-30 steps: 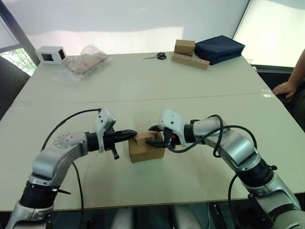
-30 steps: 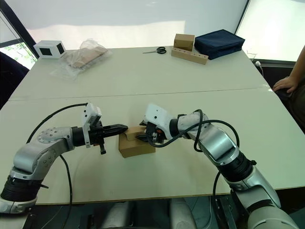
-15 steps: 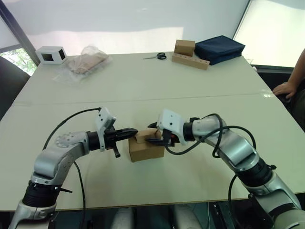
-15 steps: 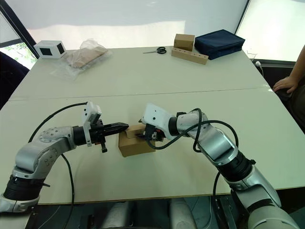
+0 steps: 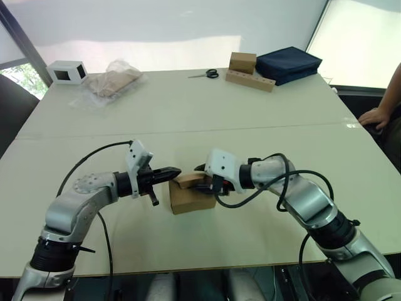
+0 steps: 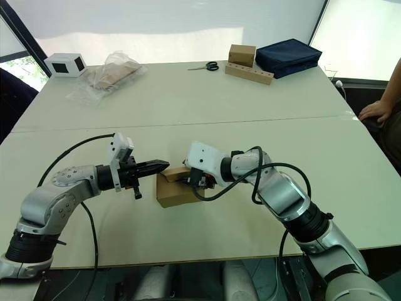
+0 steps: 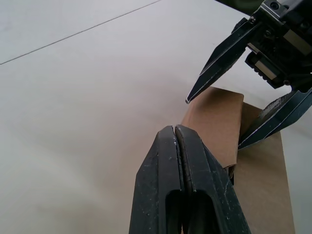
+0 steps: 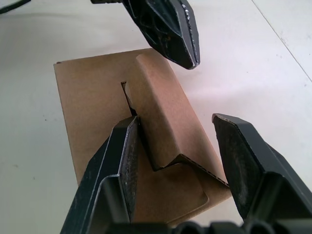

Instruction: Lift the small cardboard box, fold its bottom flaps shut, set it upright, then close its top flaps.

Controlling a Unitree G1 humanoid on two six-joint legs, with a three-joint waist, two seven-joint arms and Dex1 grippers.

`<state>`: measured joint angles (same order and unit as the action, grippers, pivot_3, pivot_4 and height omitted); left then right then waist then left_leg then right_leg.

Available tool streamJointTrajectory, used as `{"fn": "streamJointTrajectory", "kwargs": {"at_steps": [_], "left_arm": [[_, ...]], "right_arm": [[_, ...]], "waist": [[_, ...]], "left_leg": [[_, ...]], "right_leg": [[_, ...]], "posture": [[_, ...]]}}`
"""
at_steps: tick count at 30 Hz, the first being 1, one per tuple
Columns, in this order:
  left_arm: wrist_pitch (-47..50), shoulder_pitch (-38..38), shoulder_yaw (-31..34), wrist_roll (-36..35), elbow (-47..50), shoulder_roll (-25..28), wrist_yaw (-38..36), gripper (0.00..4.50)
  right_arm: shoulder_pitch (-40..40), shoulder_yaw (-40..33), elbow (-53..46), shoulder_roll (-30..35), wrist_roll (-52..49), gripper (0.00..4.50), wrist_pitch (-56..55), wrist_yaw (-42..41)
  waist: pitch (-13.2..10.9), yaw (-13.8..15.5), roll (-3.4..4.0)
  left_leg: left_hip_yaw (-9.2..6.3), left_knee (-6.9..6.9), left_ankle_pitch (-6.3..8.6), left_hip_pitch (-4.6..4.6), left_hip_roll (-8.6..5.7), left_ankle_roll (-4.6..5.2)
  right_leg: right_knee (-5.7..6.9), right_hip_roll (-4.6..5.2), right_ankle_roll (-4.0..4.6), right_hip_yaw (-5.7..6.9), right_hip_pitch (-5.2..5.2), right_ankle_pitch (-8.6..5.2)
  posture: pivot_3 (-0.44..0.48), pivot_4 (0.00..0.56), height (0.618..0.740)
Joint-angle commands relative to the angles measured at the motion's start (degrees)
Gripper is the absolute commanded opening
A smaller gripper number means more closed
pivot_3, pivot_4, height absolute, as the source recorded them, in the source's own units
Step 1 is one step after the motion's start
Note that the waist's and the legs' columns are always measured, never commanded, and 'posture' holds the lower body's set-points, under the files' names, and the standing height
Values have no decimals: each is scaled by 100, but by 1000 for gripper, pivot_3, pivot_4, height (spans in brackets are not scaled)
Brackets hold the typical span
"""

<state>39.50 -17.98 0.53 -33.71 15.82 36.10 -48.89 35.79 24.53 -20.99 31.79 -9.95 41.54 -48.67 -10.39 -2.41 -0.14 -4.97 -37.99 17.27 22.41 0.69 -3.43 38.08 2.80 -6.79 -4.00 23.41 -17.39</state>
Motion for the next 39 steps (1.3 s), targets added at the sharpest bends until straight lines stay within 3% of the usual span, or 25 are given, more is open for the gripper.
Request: {"fn": "streamJointTrajectory", "kwargs": {"at_steps": [1,16,28,39], "left_arm": [[-132,50,-139,133,193,91,-103,0],[-442,66,-401,519,89,64,-182,0],[-14,79,26,-144,688,193,-268,0],[-135,379,-232,174,874,255,-20,0]], "right_arm": [[-61,-123,-153,0,-131,2425,137,-58],[-192,-454,-395,-83,-863,2425,566,-269],[-277,-773,-453,-230,-1252,2425,647,-45],[-517,-585,-612,-108,-1252,2425,579,-76]], "waist": [[0,2,0],[0,8,0],[0,1,0],[0,9,0]], "left_leg": [[0,0,0,0,0,0],[1,0,0,0,-1,1],[0,0,1,0,0,1],[0,0,1,0,0,1]], "right_leg": [[0,0,0,0,0,0],[-1,1,0,0,-2,0],[0,0,0,0,-1,0],[-1,1,0,0,-2,0]], "posture": [[0,150,740],[0,150,740],[0,150,740],[0,150,740]]}}
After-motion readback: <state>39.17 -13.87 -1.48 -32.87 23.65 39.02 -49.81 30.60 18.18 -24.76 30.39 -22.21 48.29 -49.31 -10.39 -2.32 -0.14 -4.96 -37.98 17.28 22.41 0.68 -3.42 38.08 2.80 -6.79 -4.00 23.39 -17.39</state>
